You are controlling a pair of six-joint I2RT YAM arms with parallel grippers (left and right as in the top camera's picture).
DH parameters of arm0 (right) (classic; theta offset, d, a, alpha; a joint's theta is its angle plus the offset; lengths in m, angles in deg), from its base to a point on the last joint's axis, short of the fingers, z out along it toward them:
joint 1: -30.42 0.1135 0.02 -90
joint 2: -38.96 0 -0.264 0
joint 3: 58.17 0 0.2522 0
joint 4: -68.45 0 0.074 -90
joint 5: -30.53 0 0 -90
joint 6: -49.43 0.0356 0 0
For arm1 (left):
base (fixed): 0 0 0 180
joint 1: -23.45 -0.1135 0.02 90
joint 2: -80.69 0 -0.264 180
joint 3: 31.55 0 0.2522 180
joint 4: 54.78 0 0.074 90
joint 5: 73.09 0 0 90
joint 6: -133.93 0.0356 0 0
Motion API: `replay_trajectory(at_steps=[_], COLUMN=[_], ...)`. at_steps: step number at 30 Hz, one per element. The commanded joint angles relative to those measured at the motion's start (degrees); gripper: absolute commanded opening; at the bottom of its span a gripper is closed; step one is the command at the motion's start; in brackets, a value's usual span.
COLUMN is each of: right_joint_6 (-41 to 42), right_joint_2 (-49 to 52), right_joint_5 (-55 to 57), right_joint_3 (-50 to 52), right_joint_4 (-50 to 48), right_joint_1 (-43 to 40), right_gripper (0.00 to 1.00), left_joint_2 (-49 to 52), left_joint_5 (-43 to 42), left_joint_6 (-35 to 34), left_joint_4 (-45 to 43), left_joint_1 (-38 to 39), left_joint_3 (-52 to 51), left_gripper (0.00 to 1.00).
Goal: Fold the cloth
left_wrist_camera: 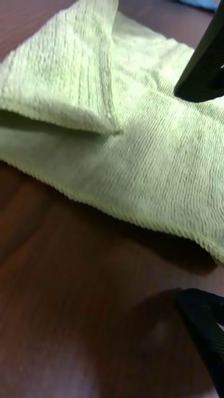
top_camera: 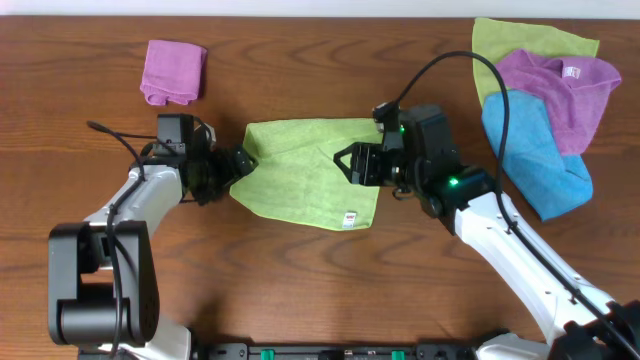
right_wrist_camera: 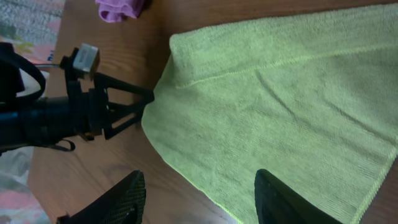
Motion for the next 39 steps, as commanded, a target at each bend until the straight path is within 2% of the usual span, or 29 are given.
replay_trajectory(at_steps=[1,9,11,13,14,20,22,25,26,27,32,39], right_joint_6=[0.5,0.5,0.5,0.5,0.4,0.4,0.4,0.5,0.4,0.4,0.5,3.3], right_joint_2=[-0.6,-0.6,-0.6,-0.6,-0.6,-0.6,-0.6,-0.6,-0.6,-0.5,-0.2,0.5], right_joint_5=[-0.2,-0.2,-0.2,-0.2,-0.2,1.5,2.5,4.2,4.9,5.5,8.7,9.8], right_joint_3=[-0.9,-0.9,-0.9,-0.9,-0.9,-0.9,-0.9,-0.9,-0.9,-0.9,-0.5,3.6], right_joint_4=[0.3,0.9,1.0,1.2,1.3,3.4,4.8,7.1,8.0,8.6,12.9,13.4], right_joint_1=[-0.7,-0.7,-0.7,-0.7,-0.7,-0.8,-0.7,-0.7,-0.7,-0.7,-0.7,-0.7], right_gripper=[0.57,0.56,0.56,0.56,0.56,0.57,0.57,0.57,0.57,0.58,0.62,0.64], left_joint_2=[1.4,6.0,7.2,8.0,8.2,8.3,8.3,8.3,8.3,8.3,8.3,8.3], left_joint_5=[-1.8,-7.6,-10.2,-12.2,-13.1,-15.0,-15.0,-14.9,-14.8,-14.8,-16.2,-20.8], left_joint_6=[0.2,0.1,0.2,0.2,0.4,2.1,3.5,5.0,5.0,5.2,6.0,6.5], left_joint_4=[-0.2,-2.1,-2.5,-2.5,-2.4,-0.4,0.8,2.8,3.6,4.2,4.5,4.7], left_joint_1=[-0.4,-0.3,-0.3,-0.3,-0.3,-0.3,-0.3,-0.3,-0.3,-0.3,-0.4,-0.5], left_joint_3=[0.9,0.9,0.9,0.9,0.9,0.9,0.9,0.9,0.9,0.9,0.9,0.9], left_gripper=[0.97,1.00,0.89,0.68,0.61,0.58,0.53,0.31,0.15,0.07,0.06,0.06])
